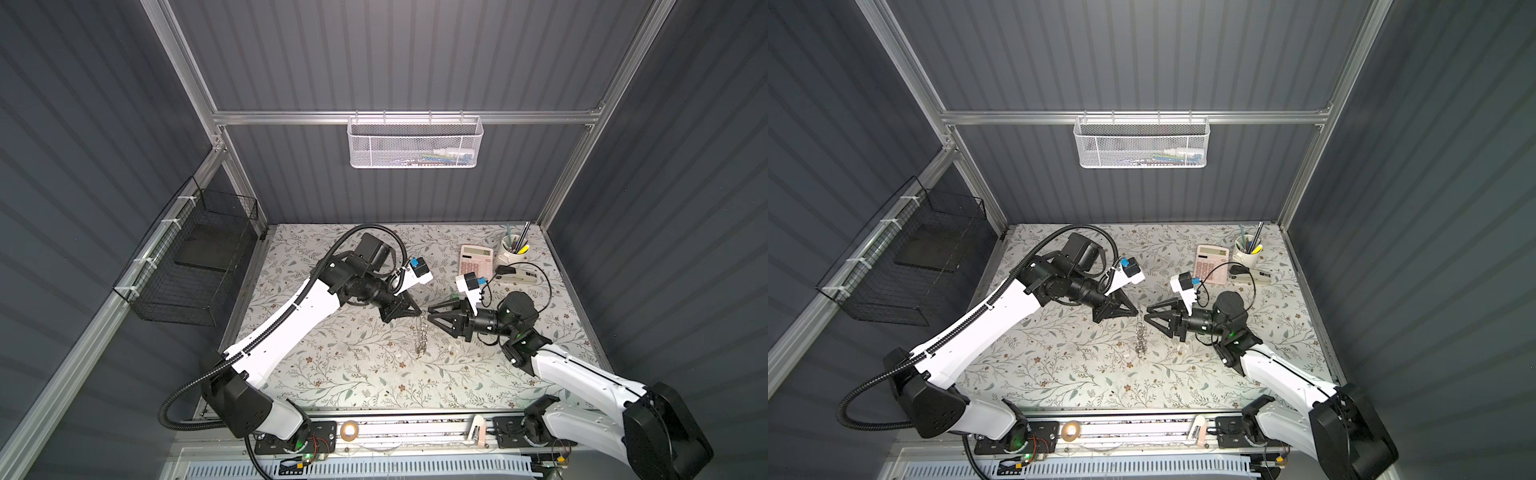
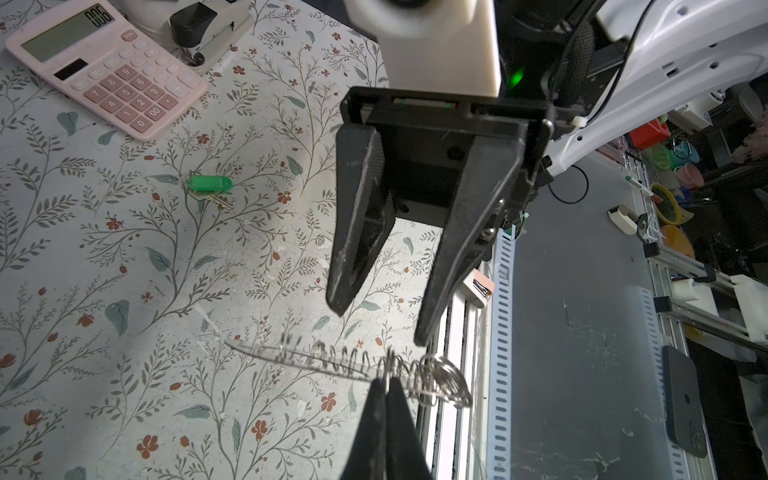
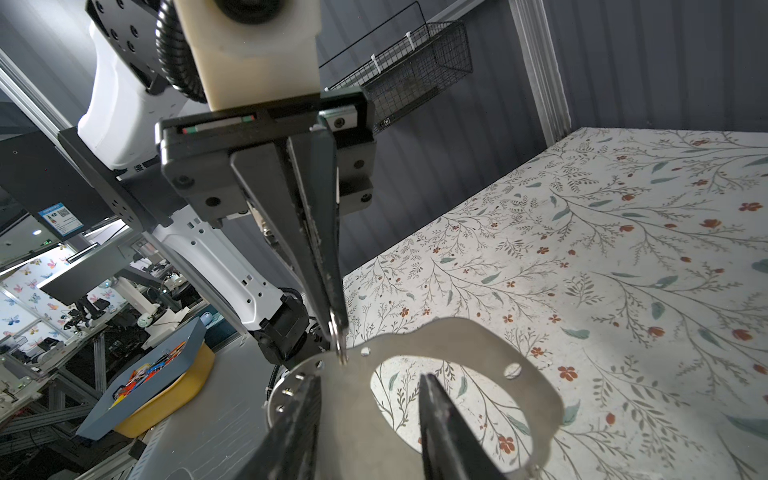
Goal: Put the keys on the keyring
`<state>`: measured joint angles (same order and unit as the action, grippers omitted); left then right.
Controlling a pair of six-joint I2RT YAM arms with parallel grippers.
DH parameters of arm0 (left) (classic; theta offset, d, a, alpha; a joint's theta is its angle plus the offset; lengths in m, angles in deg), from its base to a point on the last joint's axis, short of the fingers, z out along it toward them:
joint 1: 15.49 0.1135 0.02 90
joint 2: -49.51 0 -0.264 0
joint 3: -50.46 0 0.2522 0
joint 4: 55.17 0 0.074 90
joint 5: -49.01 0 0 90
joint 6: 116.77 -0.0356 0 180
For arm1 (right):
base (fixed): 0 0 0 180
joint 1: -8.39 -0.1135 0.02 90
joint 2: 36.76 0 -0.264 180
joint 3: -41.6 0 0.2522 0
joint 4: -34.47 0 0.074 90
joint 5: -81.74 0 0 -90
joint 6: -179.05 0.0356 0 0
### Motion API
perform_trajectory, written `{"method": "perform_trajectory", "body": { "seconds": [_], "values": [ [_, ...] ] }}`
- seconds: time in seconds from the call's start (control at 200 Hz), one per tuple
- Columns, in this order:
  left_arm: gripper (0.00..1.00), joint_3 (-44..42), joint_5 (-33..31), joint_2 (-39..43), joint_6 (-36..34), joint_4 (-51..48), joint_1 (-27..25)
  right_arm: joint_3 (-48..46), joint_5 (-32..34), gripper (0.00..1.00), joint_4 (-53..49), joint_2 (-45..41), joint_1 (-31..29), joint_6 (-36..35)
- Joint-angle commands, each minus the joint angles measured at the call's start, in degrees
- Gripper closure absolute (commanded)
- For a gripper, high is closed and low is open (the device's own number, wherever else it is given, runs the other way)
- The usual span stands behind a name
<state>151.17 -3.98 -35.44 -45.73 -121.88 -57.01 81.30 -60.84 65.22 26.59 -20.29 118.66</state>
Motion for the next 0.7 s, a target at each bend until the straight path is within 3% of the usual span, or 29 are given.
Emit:
{"method": "perform_trajectory", "body": {
  "seconds": [0.0, 0.52, 0.695],
  "values": [
    [1.0, 1.75, 1.83, -0.5, -1.15, -0.69, -0.5, 1.53, -1.21, 0.6, -0.03, 0.08, -0.37, -0.6],
    [1.0, 1.2, 3.21, -1.89, -0.59, 1.4, -1.44, 2.35, -2.43, 0.77, -0.63, 0.36, -1.21, -0.86],
    [1.0, 0.93, 3.14, -1.8, -0.37, 1.8, -1.53, 2.78, -2.62, 0.94, -1.52, 2.21, -1.46, -1.38]
  ]
}}
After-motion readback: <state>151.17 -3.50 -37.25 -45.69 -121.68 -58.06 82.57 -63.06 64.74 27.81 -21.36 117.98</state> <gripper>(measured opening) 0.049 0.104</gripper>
